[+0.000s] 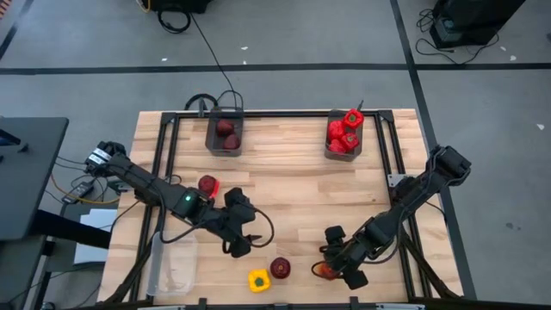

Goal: Sort produce into baskets
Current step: Put the red apple into the top left black transparent bin

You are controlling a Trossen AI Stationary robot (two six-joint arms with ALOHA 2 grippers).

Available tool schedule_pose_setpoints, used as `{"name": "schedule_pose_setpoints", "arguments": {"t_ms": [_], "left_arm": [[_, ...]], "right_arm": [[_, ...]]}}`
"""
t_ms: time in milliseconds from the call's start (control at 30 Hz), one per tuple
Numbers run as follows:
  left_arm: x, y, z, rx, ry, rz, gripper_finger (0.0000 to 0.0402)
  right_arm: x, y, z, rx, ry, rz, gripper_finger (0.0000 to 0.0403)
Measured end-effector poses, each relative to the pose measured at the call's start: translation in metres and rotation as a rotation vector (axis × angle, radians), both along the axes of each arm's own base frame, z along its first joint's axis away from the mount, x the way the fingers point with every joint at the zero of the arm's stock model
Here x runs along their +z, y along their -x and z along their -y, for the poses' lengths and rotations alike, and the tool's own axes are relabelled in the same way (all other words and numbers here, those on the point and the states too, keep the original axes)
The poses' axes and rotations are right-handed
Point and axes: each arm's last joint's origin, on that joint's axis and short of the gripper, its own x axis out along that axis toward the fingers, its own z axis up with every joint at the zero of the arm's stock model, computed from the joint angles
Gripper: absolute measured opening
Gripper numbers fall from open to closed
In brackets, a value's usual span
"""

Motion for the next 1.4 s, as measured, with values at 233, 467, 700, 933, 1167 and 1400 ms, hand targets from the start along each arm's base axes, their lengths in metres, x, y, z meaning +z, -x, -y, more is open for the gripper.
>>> {"name": "schedule_pose_setpoints", "arguments": {"t_ms": [233, 467, 700, 933, 1167, 1400], "left_arm": [[-0.008, -0.005, 0.002, 0.002, -0.012, -0.020, 0.0390], [-0.028, -0.017, 0.010, 0.001, -0.004, -0.071, 0.0390], [-0.032, -0.027, 0.015, -0.003, 0.038, -0.015, 0.0390], [-0.023, -0.035, 0.019, -0.031, 0.069, 0.103, 0.0390], [-0.014, -0.041, 0.020, -0.080, -0.012, 0.206, 0.0390], [-0.010, -0.046, 0.013, -0.047, -0.019, 0.251, 0.0390]], "right_arm": [[0.001, -0.007, -0.002, -0.026, -0.018, 0.071, 0.0400], [-0.018, -0.012, -0.004, -0.023, -0.045, -0.039, 0.0379], [-0.013, -0.015, 0.002, -0.099, -0.063, -0.034, 0.0347], [0.020, -0.027, 0.032, -0.287, -0.022, 0.175, 0.0358], [0.058, -0.048, 0.060, -0.444, -0.169, 0.415, 0.0357], [0.080, -0.058, 0.075, -0.493, -0.266, 0.572, 0.0357]]}}
